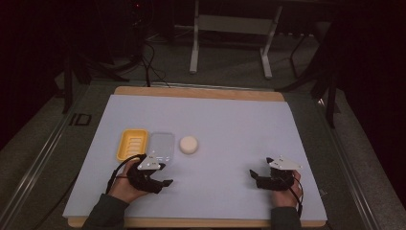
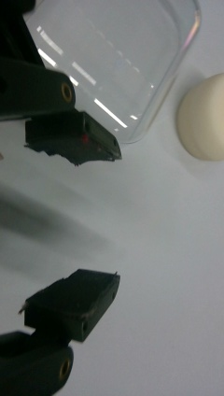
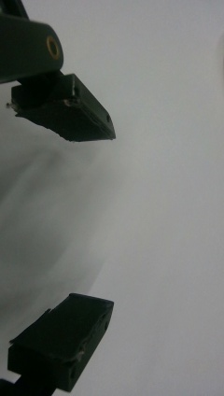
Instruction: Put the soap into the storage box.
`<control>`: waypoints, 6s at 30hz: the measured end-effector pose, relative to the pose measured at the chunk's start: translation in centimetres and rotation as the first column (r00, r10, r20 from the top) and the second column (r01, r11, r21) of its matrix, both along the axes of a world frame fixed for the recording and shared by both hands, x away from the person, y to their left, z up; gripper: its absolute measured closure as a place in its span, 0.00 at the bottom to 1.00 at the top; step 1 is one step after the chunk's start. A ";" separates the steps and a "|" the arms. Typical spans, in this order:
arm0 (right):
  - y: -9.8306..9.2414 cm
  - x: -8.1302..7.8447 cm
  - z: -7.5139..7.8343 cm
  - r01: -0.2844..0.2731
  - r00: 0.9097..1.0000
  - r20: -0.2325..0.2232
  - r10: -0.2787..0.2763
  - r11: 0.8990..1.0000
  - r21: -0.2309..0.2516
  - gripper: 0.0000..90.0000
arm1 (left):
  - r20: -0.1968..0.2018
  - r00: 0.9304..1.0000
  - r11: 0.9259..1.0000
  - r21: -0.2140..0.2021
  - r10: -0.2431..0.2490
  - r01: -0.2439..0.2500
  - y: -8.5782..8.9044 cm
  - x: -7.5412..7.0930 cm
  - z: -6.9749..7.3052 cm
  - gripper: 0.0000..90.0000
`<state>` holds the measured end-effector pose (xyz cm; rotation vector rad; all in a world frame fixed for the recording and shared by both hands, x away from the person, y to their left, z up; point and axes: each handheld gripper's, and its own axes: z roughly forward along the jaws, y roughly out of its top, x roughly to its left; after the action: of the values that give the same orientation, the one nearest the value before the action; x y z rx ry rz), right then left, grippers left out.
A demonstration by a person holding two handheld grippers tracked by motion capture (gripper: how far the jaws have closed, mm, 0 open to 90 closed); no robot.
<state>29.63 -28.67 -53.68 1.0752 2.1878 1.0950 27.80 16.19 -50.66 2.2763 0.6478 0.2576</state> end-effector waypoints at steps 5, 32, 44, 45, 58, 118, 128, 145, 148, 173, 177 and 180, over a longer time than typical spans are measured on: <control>0.0 0.0 0.0 -0.002 1.000 0.000 0.002 1.000 -0.002 0.17 | 0.006 1.000 1.000 0.018 -0.009 0.009 -0.5 0.8 0.7 0.43; 0.3 0.0 0.0 -0.016 1.000 -0.006 0.016 1.000 -0.024 0.17 | 0.082 0.996 0.997 0.080 -0.018 0.012 -2.6 6.2 4.3 0.40; 0.3 0.0 0.0 -0.024 1.000 -0.006 0.024 0.999 -0.032 0.17 | 0.055 0.998 0.987 0.162 -0.011 0.002 -3.6 9.2 5.0 0.31; 0.3 0.0 0.0 -0.024 1.000 -0.006 0.024 0.999 -0.032 0.17 | 0.049 0.999 0.986 0.164 -0.017 0.009 -3.7 9.4 4.9 0.31; 0.4 0.0 0.0 -0.030 1.000 -0.009 0.030 0.999 -0.032 0.17 | -0.018 0.998 0.968 0.243 -0.060 0.062 -5.6 11.9 4.2 0.32; 0.5 0.0 -0.1 -0.047 0.999 -0.012 0.047 0.998 -0.044 0.17 | -0.231 0.970 0.901 0.400 -0.079 0.169 -10.1 15.8 -0.1 0.25; 0.5 0.0 -0.1 -0.049 0.999 -0.012 0.048 0.998 -0.044 0.17 | -0.234 0.968 0.870 0.454 -0.091 0.192 -10.3 15.4 0.2 0.26; 0.5 0.0 -0.1 -0.048 0.999 -0.012 0.048 0.998 -0.044 0.17 | -0.243 0.963 0.853 0.473 -0.114 0.220 -9.8 14.7 1.1 0.26; 0.5 0.0 -0.1 -0.048 0.999 -0.011 0.047 0.998 -0.044 0.17 | -0.244 0.962 0.855 0.467 -0.123 0.228 -9.9 14.6 1.5 0.26; 0.5 -0.1 -0.1 -0.045 0.999 -0.008 0.045 0.998 -0.045 0.17 | -0.208 0.972 0.854 0.481 -0.112 0.201 -8.4 14.3 4.1 0.26; 0.5 -0.1 -0.1 -0.044 0.999 -0.007 0.044 0.998 -0.044 0.17 | -0.206 0.973 0.856 0.480 -0.103 0.192 -8.0 14.4 4.7 0.26; 0.5 -0.1 -0.1 -0.043 0.999 -0.007 0.043 0.998 -0.043 0.17 | -0.203 0.974 0.856 0.480 -0.102 0.190 -7.7 14.4 5.0 0.26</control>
<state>29.54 -28.18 -53.73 1.0187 2.2384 1.0597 42.20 8.46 -45.63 2.8591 0.5296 0.1679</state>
